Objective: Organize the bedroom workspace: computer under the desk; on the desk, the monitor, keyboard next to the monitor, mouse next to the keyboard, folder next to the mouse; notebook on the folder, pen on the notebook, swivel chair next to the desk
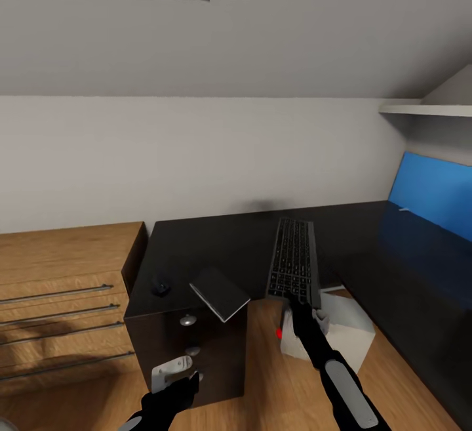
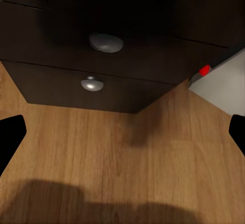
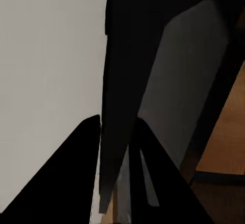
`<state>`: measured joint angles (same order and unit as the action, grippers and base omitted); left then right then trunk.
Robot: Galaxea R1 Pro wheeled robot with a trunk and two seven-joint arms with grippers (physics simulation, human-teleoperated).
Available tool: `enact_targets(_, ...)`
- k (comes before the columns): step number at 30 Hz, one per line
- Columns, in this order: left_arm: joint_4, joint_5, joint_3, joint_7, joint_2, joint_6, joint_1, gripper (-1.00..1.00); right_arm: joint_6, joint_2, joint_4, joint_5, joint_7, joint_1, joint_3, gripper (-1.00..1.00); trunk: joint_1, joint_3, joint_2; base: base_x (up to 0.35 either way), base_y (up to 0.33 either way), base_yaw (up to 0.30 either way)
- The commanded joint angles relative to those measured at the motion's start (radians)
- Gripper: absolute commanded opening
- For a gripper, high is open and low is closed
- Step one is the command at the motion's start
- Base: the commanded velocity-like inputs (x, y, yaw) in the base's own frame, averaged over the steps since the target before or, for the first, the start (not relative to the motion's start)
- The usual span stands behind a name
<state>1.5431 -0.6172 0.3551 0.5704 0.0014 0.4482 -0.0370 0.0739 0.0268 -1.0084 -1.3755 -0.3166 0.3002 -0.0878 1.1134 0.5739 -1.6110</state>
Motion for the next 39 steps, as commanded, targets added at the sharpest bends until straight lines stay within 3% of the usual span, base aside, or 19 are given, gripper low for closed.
enact_targets(1, 0.002, -0.008, 0.001, 0.008, 0.000, 0.001, 0.000, 1.00, 0.007, -0.003, -0.013, -0.013, -0.003, -0.004, 0.000, -1.00, -0.004, -0.002, 0.007, 0.000, 0.000, 0.000)
enact_targets(2, 0.002, -0.007, 0.002, 0.009, -0.001, 0.001, 0.000, 1.00, 0.010, -0.017, -0.053, -0.014, 0.005, -0.016, 0.000, -1.00, -0.008, -0.006, 0.014, 0.000, 0.000, 0.000)
enact_targets(8, 0.002, -0.003, 0.002, 0.011, -0.002, 0.000, 0.000, 1.00, 0.043, -0.047, -0.151, -0.017, 0.063, -0.045, 0.000, -1.00, -0.031, -0.024, 0.056, 0.000, 0.000, 0.000)
enact_targets(12, 0.002, -0.003, 0.009, 0.014, -0.003, 0.001, 0.000, 1.00, 0.213, -0.077, -0.330, -0.020, 0.253, -0.098, 0.000, -1.00, -0.046, -0.037, 0.084, 0.000, 0.000, 0.000)
enact_targets(16, 0.002, -0.002, 0.029, 0.014, -0.003, 0.001, 0.000, 1.00, 0.376, -0.110, -0.400, -0.024, 0.323, -0.110, 0.004, -1.00, -0.046, -0.037, 0.084, 0.000, 0.000, 0.000)
enact_targets(26, -0.008, -0.001, 0.078, 0.014, 0.000, -0.002, 0.000, 1.00, 0.436, -0.126, -0.415, -0.025, 0.316, -0.119, 0.010, -1.00, -0.046, -0.037, 0.084, 0.000, 0.000, 0.000)
enact_targets(33, -0.009, -0.001, 0.083, 0.013, 0.001, -0.002, 0.000, 1.00, 0.437, -0.149, -0.415, -0.028, 0.315, -0.122, 0.016, -1.00, -0.046, -0.037, 0.084, -0.162, -0.032, 0.000)
enact_targets(34, -0.009, -0.001, 0.084, 0.013, 0.002, -0.002, 0.000, 1.00, 0.437, -0.151, -0.415, -0.087, 0.315, -0.122, 0.026, -1.00, -0.046, -0.037, 0.084, -0.323, -0.073, 0.000)
enact_targets(37, -0.010, -0.001, 0.083, 0.013, 0.002, -0.002, 0.000, 1.00, 0.438, -0.151, -0.415, -0.129, 0.315, -0.122, 0.028, -1.00, -0.046, -0.037, 0.084, -0.330, -0.051, 0.000)
enact_targets(39, -0.010, -0.001, 0.084, 0.013, 0.002, -0.002, 0.000, 1.00, 0.438, -0.151, -0.415, -0.129, 0.315, -0.122, 0.028, -1.00, -0.046, -0.037, 0.084, -0.334, -0.092, 0.000)
